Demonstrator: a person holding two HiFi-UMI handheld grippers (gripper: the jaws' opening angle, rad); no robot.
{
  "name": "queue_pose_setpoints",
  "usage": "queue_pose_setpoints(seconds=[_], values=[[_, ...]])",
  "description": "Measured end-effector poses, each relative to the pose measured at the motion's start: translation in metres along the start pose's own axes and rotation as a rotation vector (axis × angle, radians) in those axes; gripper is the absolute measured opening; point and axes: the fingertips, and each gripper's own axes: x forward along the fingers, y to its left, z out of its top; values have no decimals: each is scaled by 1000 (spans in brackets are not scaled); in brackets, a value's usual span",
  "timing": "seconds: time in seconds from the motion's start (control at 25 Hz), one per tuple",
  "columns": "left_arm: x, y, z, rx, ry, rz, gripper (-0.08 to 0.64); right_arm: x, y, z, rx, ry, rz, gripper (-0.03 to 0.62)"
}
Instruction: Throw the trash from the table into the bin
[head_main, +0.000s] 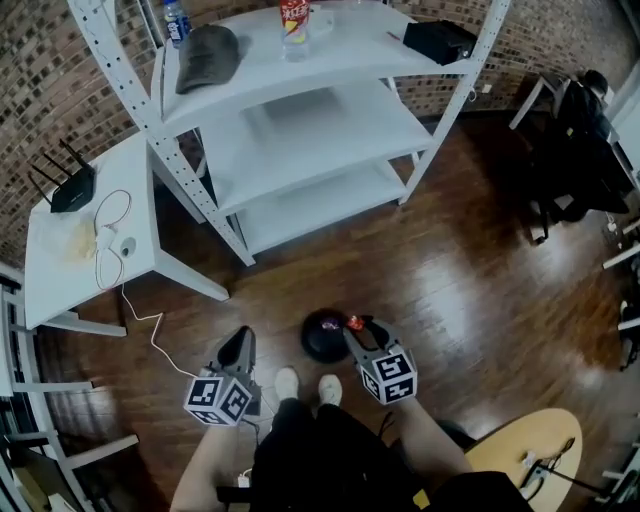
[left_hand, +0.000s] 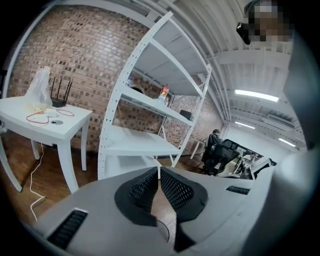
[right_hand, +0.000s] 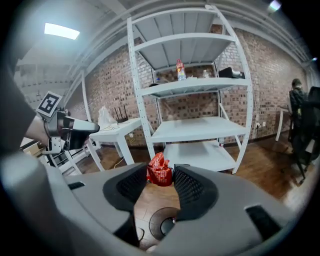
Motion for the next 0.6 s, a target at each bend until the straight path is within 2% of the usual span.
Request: queue_pose_setpoints(seconds=[0.2,0.36,0.48,0.6], values=[[7,17,-47,-14,90,38,18,26,10,-62,19,150,12,178],[17,31,-87,-30,155,36,18,51,17,-116,-35,265,-7,178],[19,43,-112,-87,178,51,18,64,20,-141,-104,330,-20,178],[15,56,-133,-135,210,83,18,75,22,-156,-119,366,-16,181]])
